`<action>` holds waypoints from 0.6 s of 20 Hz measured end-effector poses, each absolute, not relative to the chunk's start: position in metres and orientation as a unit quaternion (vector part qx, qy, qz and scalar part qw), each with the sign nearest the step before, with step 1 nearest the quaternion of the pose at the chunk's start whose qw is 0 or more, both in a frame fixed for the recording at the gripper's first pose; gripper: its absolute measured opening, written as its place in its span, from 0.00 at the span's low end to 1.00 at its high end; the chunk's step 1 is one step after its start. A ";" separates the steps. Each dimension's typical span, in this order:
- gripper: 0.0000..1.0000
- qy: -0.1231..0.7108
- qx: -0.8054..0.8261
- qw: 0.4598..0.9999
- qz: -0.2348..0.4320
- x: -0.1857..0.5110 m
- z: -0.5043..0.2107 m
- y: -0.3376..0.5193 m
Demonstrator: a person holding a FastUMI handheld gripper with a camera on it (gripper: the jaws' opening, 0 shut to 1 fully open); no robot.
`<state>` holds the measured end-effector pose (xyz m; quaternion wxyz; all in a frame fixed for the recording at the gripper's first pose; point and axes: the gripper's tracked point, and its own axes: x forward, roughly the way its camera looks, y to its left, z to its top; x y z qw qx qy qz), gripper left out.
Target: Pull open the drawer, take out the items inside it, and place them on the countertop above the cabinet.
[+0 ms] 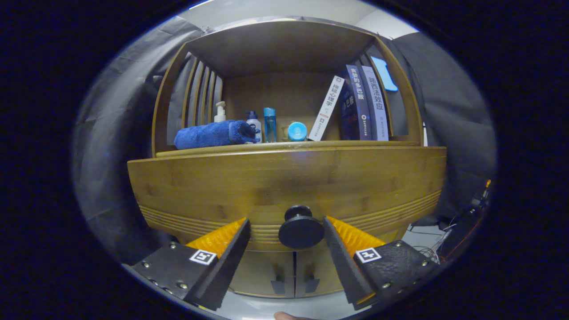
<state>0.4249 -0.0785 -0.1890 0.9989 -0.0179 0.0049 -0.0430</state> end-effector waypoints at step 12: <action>0.98 -0.038 -0.014 0.998 -0.051 0.463 -0.189 -0.076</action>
